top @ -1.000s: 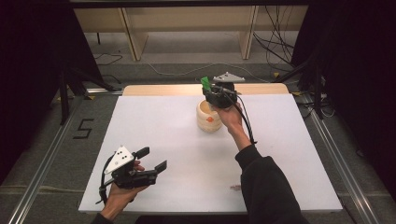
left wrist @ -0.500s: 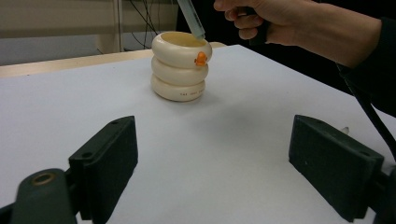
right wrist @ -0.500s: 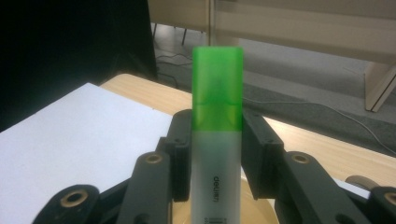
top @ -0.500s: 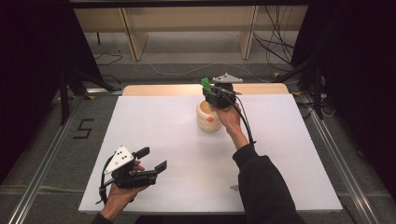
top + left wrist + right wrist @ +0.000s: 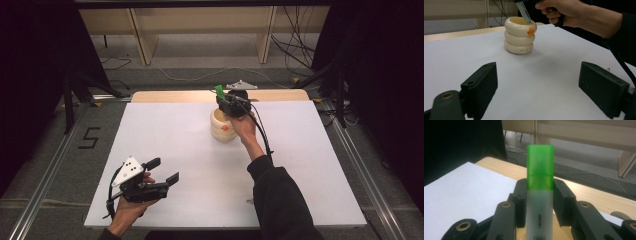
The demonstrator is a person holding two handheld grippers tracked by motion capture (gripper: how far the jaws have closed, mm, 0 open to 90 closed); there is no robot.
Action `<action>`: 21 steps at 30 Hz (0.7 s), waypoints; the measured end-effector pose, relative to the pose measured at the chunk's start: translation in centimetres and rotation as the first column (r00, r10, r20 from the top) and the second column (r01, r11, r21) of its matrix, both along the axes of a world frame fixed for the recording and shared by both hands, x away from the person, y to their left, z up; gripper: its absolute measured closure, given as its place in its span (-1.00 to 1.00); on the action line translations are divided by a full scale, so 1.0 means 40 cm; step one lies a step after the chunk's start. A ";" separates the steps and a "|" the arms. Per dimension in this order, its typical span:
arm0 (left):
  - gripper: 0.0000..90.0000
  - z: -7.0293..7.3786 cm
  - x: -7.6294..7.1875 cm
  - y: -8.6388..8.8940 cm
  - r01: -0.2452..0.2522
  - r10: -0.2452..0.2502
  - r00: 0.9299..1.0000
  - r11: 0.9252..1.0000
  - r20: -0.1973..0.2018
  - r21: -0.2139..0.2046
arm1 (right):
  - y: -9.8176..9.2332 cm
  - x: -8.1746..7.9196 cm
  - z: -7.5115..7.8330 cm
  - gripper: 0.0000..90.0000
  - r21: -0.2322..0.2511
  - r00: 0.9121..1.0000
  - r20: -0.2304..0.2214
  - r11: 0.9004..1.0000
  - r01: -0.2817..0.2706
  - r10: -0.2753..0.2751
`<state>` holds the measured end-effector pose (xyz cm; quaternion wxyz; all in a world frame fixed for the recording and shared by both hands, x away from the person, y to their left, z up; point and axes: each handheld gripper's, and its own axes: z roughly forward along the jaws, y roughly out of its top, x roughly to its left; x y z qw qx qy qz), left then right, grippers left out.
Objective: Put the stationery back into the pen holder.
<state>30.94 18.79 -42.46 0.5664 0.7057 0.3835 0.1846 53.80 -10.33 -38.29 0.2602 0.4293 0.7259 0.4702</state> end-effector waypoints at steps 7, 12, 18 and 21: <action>-0.66 0.000 0.000 0.001 0.001 -0.001 1.000 1.000 0.001 0.000 | 0.002 0.005 -0.012 0.49 -0.008 1.000 -0.006 1.000 0.009 -0.009; -0.66 0.001 -0.001 0.000 0.002 -0.002 1.000 1.000 0.001 0.000 | 0.008 0.004 -0.020 0.49 -0.014 1.000 -0.001 1.000 0.007 -0.007; -0.66 0.000 -0.001 0.000 0.002 -0.002 1.000 1.000 0.002 0.001 | 0.005 0.004 -0.029 0.49 -0.008 1.000 -0.004 1.000 0.013 -0.013; -0.66 0.001 -0.001 0.000 0.002 -0.002 1.000 1.000 0.002 0.000 | 0.001 0.004 -0.037 0.49 -0.020 1.000 -0.007 1.000 0.015 -0.015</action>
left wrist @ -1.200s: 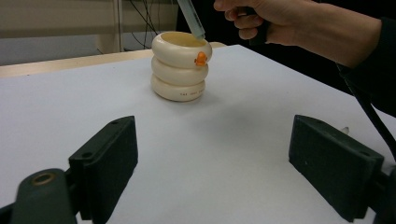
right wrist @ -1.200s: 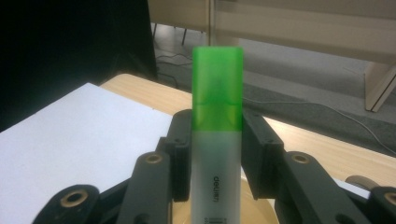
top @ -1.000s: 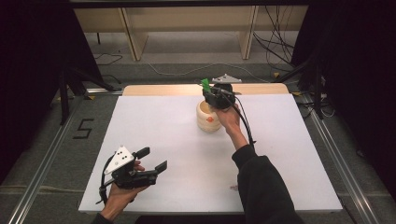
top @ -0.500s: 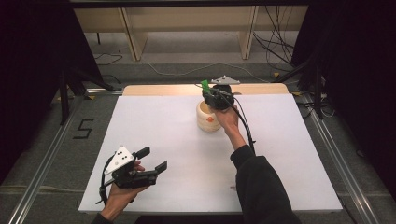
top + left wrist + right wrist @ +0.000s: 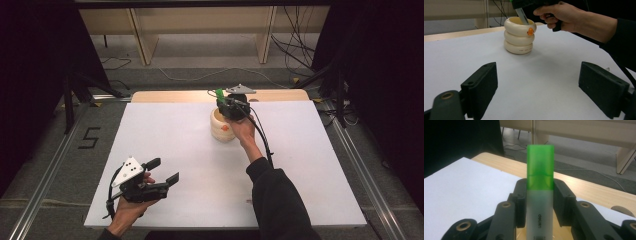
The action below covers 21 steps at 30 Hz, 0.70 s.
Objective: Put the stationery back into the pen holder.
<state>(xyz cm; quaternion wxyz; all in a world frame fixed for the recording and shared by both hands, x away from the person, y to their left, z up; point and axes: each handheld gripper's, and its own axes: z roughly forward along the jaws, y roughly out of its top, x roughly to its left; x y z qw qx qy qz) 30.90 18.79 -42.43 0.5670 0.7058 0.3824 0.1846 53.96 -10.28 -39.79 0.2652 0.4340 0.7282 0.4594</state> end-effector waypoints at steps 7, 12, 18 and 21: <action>-0.66 -0.001 0.001 0.000 0.002 -0.002 1.000 1.000 -0.001 0.001 | -0.003 0.000 -0.012 0.49 0.016 1.000 -0.012 1.000 0.004 -0.003; -0.66 -0.001 0.000 -0.001 0.001 -0.001 1.000 1.000 -0.001 0.000 | -0.003 -0.003 -0.013 0.49 0.010 1.000 -0.017 1.000 0.006 -0.006; -0.66 -0.001 0.001 0.000 0.001 -0.001 1.000 1.000 0.001 0.002 | -0.001 -0.003 -0.022 0.49 0.009 1.000 -0.018 1.000 0.004 -0.004; -0.66 -0.001 0.001 -0.001 0.002 -0.002 1.000 1.000 -0.001 0.001 | -0.001 -0.004 -0.027 0.49 0.003 1.000 -0.021 1.000 0.006 -0.006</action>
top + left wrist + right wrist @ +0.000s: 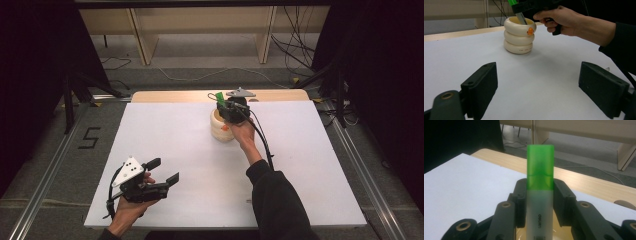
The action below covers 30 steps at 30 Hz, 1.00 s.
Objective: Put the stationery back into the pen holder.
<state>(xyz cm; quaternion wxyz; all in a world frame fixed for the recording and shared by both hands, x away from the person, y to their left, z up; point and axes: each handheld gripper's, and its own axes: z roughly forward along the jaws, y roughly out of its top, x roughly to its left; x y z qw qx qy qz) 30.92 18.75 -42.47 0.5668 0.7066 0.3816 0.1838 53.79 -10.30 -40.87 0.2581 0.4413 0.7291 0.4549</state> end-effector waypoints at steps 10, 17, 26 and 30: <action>-0.66 0.000 -0.001 -0.001 -0.001 0.001 1.000 1.000 0.002 0.001 | -0.002 -0.002 -0.005 0.49 0.006 1.000 -0.006 1.000 -0.006 0.006; -0.66 0.000 0.000 -0.001 -0.001 0.001 1.000 1.000 0.001 0.002 | -0.007 -0.004 -0.012 0.49 0.004 1.000 -0.008 1.000 -0.007 0.007; -0.66 0.000 0.000 0.000 -0.002 0.002 1.000 1.000 0.003 0.004 | -0.010 -0.008 -0.021 0.49 -0.008 1.000 -0.021 1.000 -0.004 0.004; -0.66 -0.001 0.000 -0.001 -0.002 0.002 1.000 1.000 0.001 0.001 | -0.010 -0.010 -0.022 0.49 -0.018 1.000 -0.023 1.000 -0.011 0.010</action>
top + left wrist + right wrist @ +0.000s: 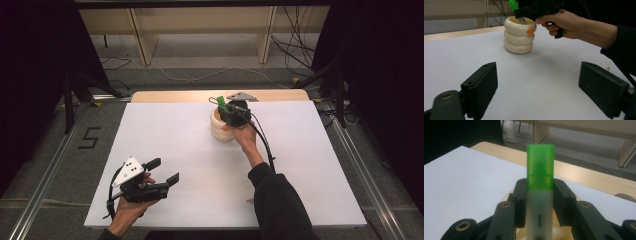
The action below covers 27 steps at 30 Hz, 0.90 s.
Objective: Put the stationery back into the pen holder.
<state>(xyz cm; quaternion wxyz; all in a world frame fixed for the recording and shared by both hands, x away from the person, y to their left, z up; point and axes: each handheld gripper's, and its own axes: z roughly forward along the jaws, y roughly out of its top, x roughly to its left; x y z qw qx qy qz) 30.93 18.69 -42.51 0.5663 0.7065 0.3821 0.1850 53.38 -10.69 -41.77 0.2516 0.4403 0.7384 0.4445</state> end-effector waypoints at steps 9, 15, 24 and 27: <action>-0.66 0.001 0.000 0.003 -0.003 0.003 1.000 1.000 0.000 -0.002 | -0.021 -0.003 0.020 -0.16 0.022 0.999 -0.039 1.000 -0.018 0.019; -0.66 0.001 0.000 0.001 0.000 0.000 1.000 1.000 0.001 0.002 | -0.062 -0.019 0.058 -0.28 0.063 0.999 -0.039 0.998 -0.030 0.033; -0.66 0.001 0.000 0.002 -0.002 0.002 1.000 1.000 0.001 0.002 | -0.104 -0.062 0.107 -0.37 0.086 0.987 -0.073 0.987 -0.134 0.140; -0.66 0.000 0.001 0.001 -0.003 0.003 1.000 1.000 -0.001 0.002 | -0.116 -0.093 0.125 -0.37 0.086 0.976 -0.093 0.978 -0.190 0.197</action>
